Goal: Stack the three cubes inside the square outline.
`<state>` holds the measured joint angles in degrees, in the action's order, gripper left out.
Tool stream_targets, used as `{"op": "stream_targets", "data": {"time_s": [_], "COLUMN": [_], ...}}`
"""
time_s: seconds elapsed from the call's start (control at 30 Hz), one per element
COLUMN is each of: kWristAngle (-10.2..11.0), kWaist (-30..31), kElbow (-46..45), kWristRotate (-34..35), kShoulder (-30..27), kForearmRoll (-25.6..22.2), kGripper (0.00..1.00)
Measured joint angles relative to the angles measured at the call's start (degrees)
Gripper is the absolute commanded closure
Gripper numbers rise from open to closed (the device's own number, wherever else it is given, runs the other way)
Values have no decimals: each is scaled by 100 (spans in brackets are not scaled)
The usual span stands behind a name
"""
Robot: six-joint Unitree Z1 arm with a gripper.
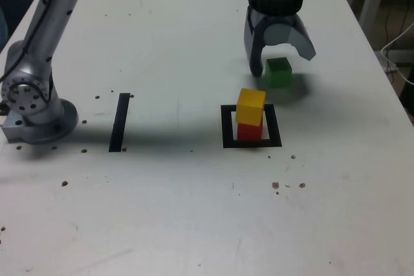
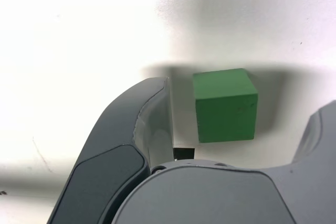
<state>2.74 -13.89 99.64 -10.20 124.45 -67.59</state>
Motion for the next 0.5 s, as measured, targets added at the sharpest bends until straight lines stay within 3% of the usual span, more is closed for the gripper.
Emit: {"op": "stream_targets", "data": {"time_s": [0.23,0.5], "kWristAngle": [-4,104], "kWaist": [0,0], "kElbow": [-86,-253], "kWristRotate": [6,174], "kShoulder": [87,118], "kForearmRoll": [187,470], "kGripper": [21,42]}}
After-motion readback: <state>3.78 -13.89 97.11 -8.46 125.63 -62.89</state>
